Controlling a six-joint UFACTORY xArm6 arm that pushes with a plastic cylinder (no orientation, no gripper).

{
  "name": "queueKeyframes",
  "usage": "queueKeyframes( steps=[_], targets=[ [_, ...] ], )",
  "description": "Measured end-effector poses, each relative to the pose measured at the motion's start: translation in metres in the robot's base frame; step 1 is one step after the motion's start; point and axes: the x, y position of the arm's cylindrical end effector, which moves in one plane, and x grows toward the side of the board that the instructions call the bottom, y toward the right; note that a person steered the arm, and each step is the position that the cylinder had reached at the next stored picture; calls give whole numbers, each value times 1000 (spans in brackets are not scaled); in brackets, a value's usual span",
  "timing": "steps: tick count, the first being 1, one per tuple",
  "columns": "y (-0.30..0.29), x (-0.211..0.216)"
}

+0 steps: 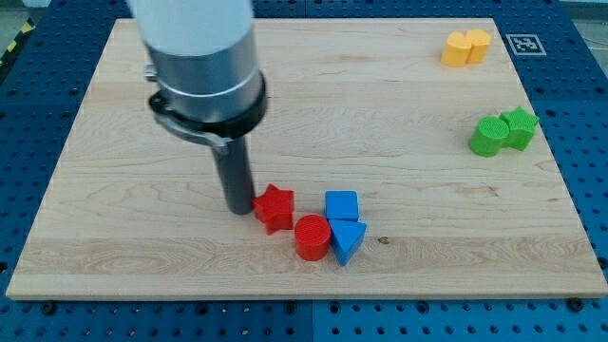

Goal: Place the red star above the red circle

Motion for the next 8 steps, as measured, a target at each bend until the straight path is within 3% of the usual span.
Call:
queueKeyframes(
  steps=[2, 4, 7, 8],
  targets=[
    [32, 0],
    [25, -3],
    [-12, -119],
    [-11, -120]
  ],
)
